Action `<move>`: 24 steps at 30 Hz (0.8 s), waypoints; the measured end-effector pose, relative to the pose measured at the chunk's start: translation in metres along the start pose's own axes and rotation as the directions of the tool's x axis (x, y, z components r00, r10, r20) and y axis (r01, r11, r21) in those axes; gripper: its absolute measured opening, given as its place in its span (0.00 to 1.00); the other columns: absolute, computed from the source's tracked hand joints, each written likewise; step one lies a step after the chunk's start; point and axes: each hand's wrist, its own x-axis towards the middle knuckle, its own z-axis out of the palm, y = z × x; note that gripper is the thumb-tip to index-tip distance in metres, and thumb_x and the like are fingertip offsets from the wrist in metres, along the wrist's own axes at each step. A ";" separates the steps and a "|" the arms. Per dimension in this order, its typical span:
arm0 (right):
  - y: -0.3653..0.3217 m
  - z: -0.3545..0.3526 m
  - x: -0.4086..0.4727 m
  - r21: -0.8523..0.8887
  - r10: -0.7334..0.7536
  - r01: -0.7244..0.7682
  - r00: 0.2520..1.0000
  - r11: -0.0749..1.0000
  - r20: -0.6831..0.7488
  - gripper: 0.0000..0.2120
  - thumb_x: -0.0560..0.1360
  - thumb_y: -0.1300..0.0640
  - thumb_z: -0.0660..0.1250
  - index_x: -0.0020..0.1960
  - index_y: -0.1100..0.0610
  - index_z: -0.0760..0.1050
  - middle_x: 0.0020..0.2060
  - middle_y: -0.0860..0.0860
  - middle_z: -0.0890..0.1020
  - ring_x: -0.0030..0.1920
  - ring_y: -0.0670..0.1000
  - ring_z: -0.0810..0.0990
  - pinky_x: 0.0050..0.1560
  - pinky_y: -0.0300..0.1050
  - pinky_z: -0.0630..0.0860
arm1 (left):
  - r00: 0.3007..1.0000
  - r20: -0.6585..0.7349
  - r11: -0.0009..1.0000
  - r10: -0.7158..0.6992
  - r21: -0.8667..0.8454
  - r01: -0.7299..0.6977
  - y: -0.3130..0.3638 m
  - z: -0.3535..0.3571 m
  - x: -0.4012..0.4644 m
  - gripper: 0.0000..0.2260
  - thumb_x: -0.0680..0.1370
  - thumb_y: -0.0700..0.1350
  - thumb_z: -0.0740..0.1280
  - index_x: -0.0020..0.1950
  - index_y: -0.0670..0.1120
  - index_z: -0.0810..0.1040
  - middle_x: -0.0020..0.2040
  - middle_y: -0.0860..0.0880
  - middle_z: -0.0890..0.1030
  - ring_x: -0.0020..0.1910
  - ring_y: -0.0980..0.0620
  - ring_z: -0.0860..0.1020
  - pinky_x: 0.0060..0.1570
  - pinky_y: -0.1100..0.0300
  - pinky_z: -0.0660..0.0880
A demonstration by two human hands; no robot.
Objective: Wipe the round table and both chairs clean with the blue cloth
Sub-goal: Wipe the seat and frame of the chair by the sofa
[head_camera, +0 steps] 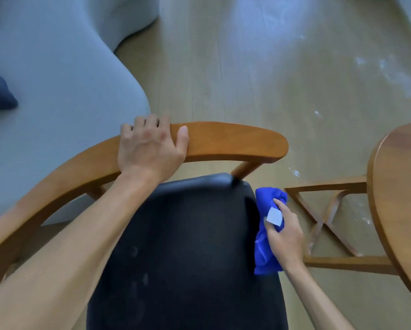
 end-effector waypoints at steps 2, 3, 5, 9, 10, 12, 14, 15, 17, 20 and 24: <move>-0.032 0.024 -0.012 -0.084 -0.212 0.216 0.976 0.973 0.051 0.26 0.72 0.53 0.72 0.68 0.45 0.70 0.61 0.49 0.72 0.58 0.45 0.69 0.54 0.45 0.68 | 0.999 0.023 0.995 0.032 -0.100 -0.030 0.006 0.000 0.001 0.24 0.80 0.59 0.48 0.64 0.45 0.71 0.55 0.42 0.78 0.52 0.43 0.74 0.51 0.49 0.66; -0.043 0.036 -0.019 -0.194 -0.290 0.298 0.955 0.935 0.066 0.28 0.70 0.50 0.74 0.68 0.47 0.72 0.63 0.54 0.71 0.60 0.52 0.70 0.54 0.50 0.70 | 0.998 0.026 0.984 0.055 -0.173 -0.050 0.007 -0.001 0.001 0.22 0.80 0.58 0.50 0.67 0.46 0.69 0.58 0.43 0.76 0.56 0.44 0.73 0.55 0.49 0.66; -0.053 0.048 -0.025 -0.363 -0.325 0.319 0.945 0.875 0.045 0.29 0.68 0.47 0.75 0.67 0.52 0.74 0.64 0.62 0.70 0.56 0.64 0.72 0.49 0.57 0.73 | 0.994 0.041 0.946 0.099 -0.314 -0.081 0.002 -0.006 -0.002 0.21 0.81 0.56 0.52 0.70 0.48 0.66 0.63 0.46 0.74 0.61 0.47 0.70 0.60 0.51 0.63; -0.059 0.053 -0.033 -0.337 -0.251 0.261 0.965 0.904 0.074 0.26 0.72 0.58 0.70 0.69 0.53 0.70 0.62 0.63 0.69 0.51 0.67 0.72 0.48 0.59 0.74 | 0.987 0.088 0.981 0.136 -0.150 -0.121 -0.041 -0.019 -0.027 0.23 0.81 0.55 0.52 0.75 0.50 0.60 0.72 0.47 0.66 0.68 0.46 0.64 0.66 0.47 0.60; -0.067 0.058 -0.035 -0.310 -0.201 0.211 0.977 0.927 0.066 0.26 0.72 0.60 0.69 0.69 0.53 0.69 0.62 0.63 0.68 0.51 0.67 0.72 0.48 0.58 0.74 | 0.987 0.116 0.992 0.115 -0.061 -0.109 -0.058 -0.022 -0.036 0.24 0.81 0.56 0.50 0.76 0.51 0.57 0.74 0.47 0.64 0.70 0.45 0.63 0.68 0.45 0.58; -0.093 0.078 -0.046 -0.253 -0.111 0.116 0.993 0.961 0.034 0.26 0.72 0.62 0.67 0.70 0.53 0.67 0.62 0.63 0.67 0.51 0.66 0.72 0.46 0.57 0.74 | 0.980 0.196 0.997 0.036 0.057 -0.048 -0.091 -0.029 -0.055 0.26 0.80 0.59 0.47 0.77 0.52 0.54 0.75 0.47 0.61 0.72 0.44 0.60 0.69 0.42 0.57; -0.126 0.106 -0.076 -0.258 -0.198 0.201 0.980 0.945 0.036 0.28 0.70 0.65 0.67 0.69 0.54 0.69 0.61 0.63 0.69 0.47 0.64 0.72 0.43 0.55 0.75 | 0.964 0.263 0.994 -0.027 0.111 -0.002 -0.115 -0.036 -0.070 0.28 0.79 0.62 0.43 0.77 0.52 0.51 0.76 0.46 0.60 0.73 0.43 0.60 0.68 0.40 0.57; -0.142 0.119 -0.097 -0.265 -0.304 0.309 0.951 0.913 0.062 0.28 0.67 0.67 0.67 0.67 0.55 0.73 0.59 0.64 0.72 0.43 0.63 0.73 0.39 0.53 0.75 | 0.959 0.281 0.992 -0.044 0.125 0.009 -0.123 -0.038 -0.076 0.29 0.79 0.63 0.42 0.77 0.53 0.49 0.76 0.46 0.60 0.73 0.43 0.60 0.68 0.40 0.57; -0.159 0.144 -0.153 -0.249 -0.516 0.536 0.844 0.807 0.145 0.28 0.62 0.68 0.67 0.61 0.54 0.78 0.52 0.62 0.78 0.35 0.59 0.73 0.32 0.49 0.73 | 0.954 0.294 0.989 -0.063 0.148 0.020 -0.137 -0.042 -0.085 0.30 0.78 0.64 0.42 0.78 0.53 0.48 0.76 0.45 0.60 0.72 0.42 0.61 0.68 0.40 0.58; -0.137 0.162 -0.257 -0.137 -0.761 0.838 0.538 0.528 0.362 0.20 0.66 0.67 0.58 0.51 0.50 0.79 0.47 0.58 0.80 0.30 0.55 0.71 0.29 0.44 0.69 | 0.935 0.338 0.981 -0.107 0.189 0.044 -0.154 -0.046 -0.104 0.31 0.77 0.66 0.40 0.77 0.56 0.44 0.76 0.45 0.60 0.73 0.42 0.61 0.67 0.39 0.59; -0.091 0.155 -0.316 0.085 -0.812 0.992 0.023 0.089 0.584 0.06 0.71 0.57 0.61 0.40 0.46 0.70 0.42 0.54 0.71 0.27 0.51 0.66 0.28 0.42 0.65 | 0.909 0.391 0.986 -0.148 0.130 0.105 -0.163 -0.048 -0.124 0.28 0.79 0.64 0.42 0.76 0.59 0.36 0.76 0.44 0.60 0.71 0.41 0.63 0.66 0.40 0.63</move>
